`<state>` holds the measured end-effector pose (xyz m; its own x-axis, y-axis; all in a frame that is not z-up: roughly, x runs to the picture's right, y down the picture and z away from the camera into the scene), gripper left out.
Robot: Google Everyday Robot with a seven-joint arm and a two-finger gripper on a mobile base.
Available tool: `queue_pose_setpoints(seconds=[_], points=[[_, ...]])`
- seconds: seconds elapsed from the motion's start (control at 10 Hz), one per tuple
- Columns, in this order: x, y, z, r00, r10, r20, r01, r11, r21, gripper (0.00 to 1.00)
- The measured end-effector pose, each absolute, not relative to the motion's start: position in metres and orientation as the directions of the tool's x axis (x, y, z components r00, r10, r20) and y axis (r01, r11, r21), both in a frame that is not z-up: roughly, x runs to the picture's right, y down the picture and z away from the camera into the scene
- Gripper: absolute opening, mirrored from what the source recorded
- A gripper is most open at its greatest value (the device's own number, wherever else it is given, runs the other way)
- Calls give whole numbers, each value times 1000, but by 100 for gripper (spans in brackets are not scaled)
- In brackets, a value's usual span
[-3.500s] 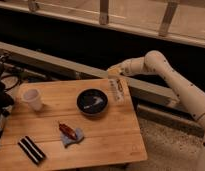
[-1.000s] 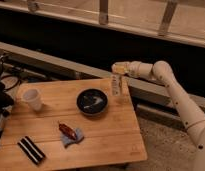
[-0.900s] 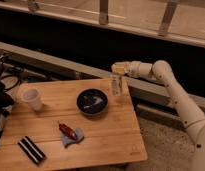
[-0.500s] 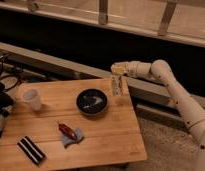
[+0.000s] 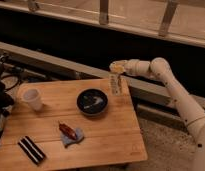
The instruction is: Stand the bottle upright
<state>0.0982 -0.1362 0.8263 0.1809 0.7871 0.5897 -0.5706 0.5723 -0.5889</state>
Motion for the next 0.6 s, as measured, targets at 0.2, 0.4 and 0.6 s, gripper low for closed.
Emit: queue_pose_setpoints(seconds=[0.2,0.4,0.6], points=[[96,-138,830,168,773,612,-567,583,-582,18],[97,-137,834,164,768,619,-559,589,-584,18],[95,-137,839,158,762,628,-555,594,-582,18]])
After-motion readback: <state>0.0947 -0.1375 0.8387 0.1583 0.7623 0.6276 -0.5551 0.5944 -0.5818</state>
